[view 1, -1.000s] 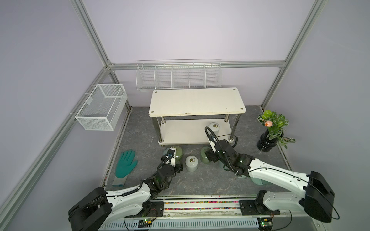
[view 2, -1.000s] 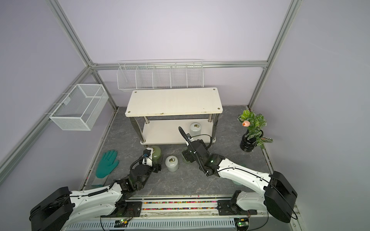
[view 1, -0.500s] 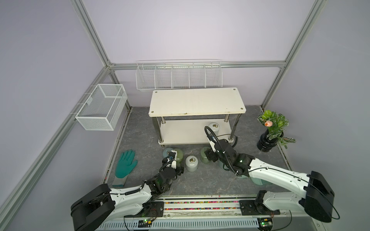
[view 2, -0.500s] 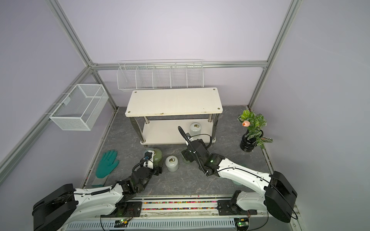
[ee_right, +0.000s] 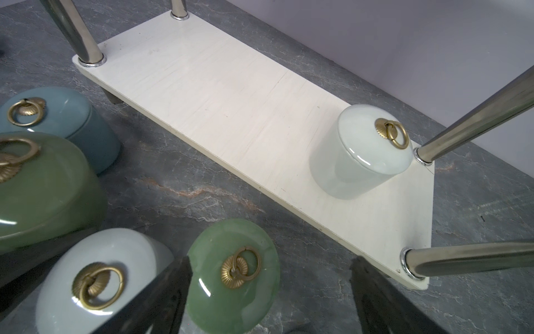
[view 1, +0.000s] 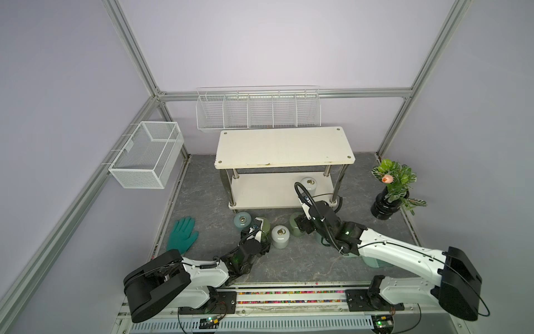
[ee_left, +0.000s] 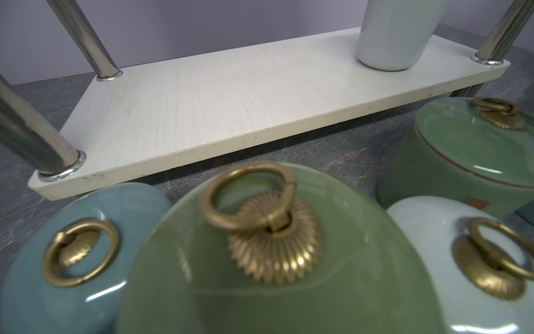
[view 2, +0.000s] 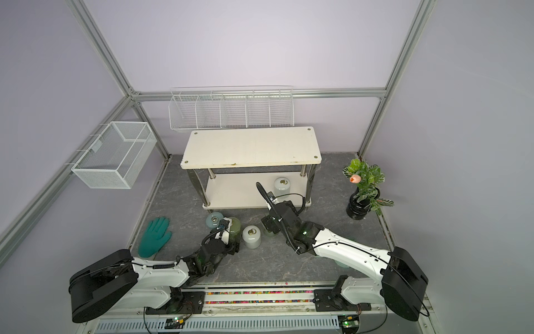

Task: Remove the tea canisters from the shelf
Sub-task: Place the tea canister at the center of the board.

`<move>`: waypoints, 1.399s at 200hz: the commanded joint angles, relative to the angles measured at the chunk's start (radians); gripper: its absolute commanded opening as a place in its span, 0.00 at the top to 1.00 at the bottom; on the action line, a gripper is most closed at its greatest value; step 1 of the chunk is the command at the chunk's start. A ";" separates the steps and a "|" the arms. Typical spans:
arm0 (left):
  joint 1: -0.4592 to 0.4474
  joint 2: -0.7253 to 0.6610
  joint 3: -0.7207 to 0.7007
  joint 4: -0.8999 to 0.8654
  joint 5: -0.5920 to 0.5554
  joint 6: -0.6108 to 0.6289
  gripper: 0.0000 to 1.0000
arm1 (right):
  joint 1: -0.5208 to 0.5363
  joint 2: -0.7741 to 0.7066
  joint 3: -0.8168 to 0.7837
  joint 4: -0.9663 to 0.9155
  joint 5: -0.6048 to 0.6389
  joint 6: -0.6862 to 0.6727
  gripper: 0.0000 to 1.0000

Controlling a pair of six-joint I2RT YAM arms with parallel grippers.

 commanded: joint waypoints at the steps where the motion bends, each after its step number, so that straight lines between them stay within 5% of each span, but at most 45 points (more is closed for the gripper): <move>1: -0.014 0.012 0.064 0.105 0.016 0.011 0.22 | 0.006 -0.009 0.009 -0.012 0.020 -0.006 0.11; 170: -0.016 0.194 0.067 0.153 0.140 -0.037 0.21 | 0.007 0.018 0.029 -0.019 0.025 0.000 0.11; 280: -0.017 0.176 0.070 -0.069 0.140 -0.121 0.21 | 0.007 0.038 0.028 -0.008 0.028 0.001 0.11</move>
